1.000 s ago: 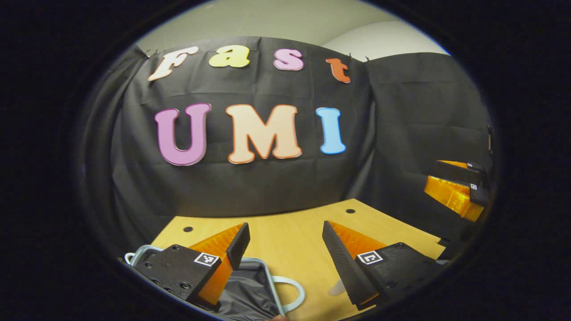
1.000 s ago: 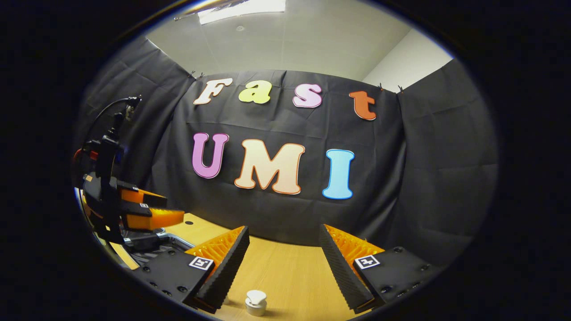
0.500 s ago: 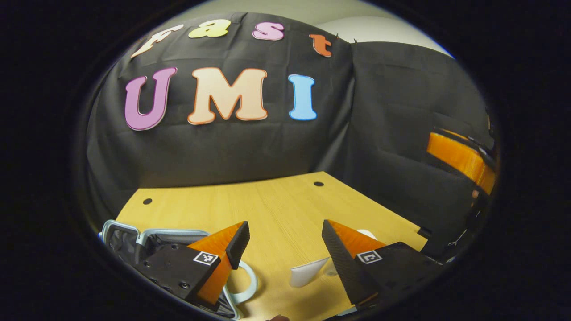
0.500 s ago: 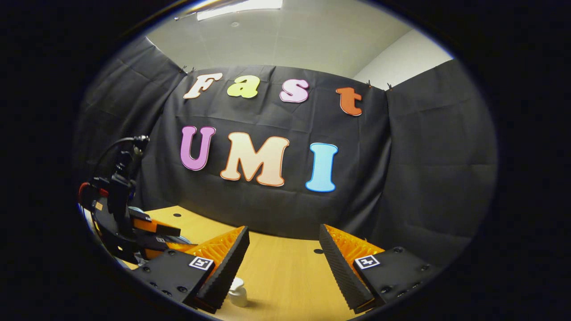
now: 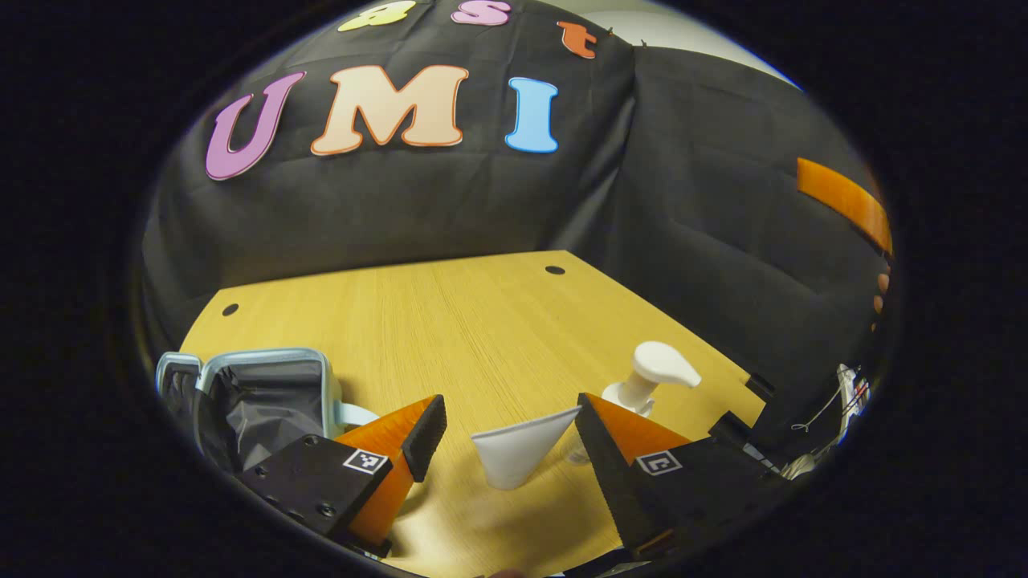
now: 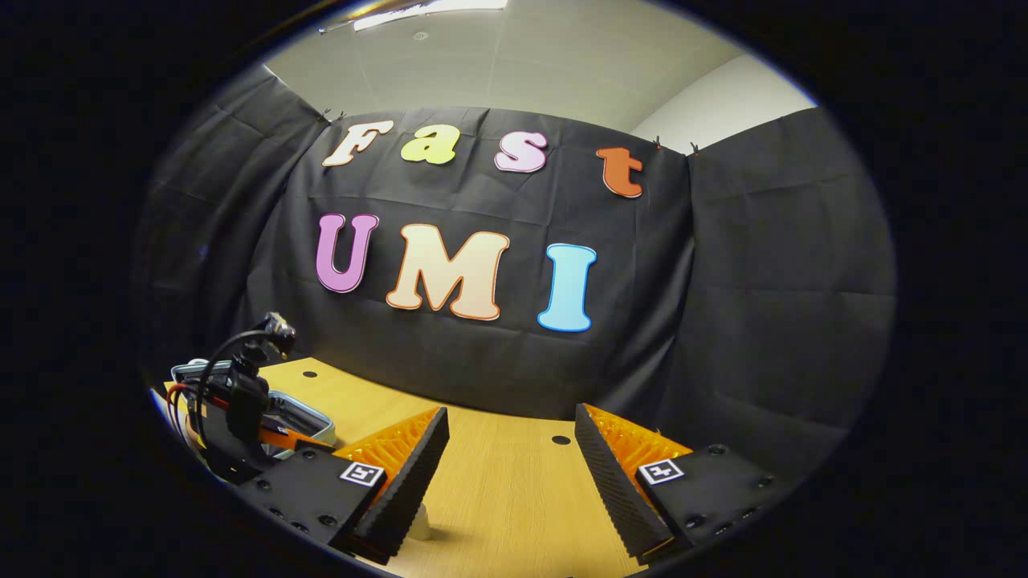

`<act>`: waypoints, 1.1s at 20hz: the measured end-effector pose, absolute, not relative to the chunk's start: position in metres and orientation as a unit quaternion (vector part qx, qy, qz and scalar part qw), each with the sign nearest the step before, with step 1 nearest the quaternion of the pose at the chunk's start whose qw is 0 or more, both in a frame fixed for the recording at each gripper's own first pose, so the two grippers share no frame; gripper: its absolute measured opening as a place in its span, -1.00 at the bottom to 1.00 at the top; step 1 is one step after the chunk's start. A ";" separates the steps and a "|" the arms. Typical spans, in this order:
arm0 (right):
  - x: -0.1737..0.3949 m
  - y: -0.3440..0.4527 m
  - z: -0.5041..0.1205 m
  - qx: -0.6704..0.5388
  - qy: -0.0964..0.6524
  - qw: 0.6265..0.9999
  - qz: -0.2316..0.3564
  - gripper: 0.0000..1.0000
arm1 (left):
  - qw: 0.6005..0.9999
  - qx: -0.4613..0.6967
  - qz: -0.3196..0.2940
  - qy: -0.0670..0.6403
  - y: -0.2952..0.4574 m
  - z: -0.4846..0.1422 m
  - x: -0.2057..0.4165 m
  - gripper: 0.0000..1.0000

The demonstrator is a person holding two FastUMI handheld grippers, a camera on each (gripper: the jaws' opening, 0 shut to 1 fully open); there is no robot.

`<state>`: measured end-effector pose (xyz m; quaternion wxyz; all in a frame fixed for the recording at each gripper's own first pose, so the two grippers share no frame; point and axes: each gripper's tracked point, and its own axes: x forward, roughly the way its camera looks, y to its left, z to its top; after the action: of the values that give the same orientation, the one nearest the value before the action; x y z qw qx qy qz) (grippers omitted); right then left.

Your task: First open the suitcase, pack the skin care products into it, and then close the suitcase.

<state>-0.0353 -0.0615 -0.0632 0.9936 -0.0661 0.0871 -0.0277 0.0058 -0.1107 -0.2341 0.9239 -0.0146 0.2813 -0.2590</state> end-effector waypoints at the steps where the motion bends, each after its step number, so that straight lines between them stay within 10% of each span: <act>1: -0.036 -0.062 -0.064 -0.067 0.089 0.993 -0.027 1.00 | 0.921 -0.016 -0.260 0.289 -0.113 -0.241 0.004 0.92; 8: -0.032 -0.054 -0.075 -0.074 0.101 0.992 -0.020 1.00 | 0.903 -0.029 -0.265 0.336 -0.117 -0.287 -0.006 0.96; 14: -0.031 -0.044 -0.088 -0.079 0.113 0.990 -0.008 0.97 | 0.897 -0.039 -0.271 0.348 -0.119 -0.297 -0.009 -0.01; 22: -0.021 -0.023 -0.113 -0.064 0.130 0.989 0.017 0.96 | 0.911 -0.049 -0.259 0.318 -0.111 -0.260 -0.001 -0.53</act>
<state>-0.0211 -0.0226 -0.1130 0.9893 -0.0644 0.1299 0.0166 -0.0007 -0.1106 -0.2600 0.9106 -0.0486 0.3185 -0.2588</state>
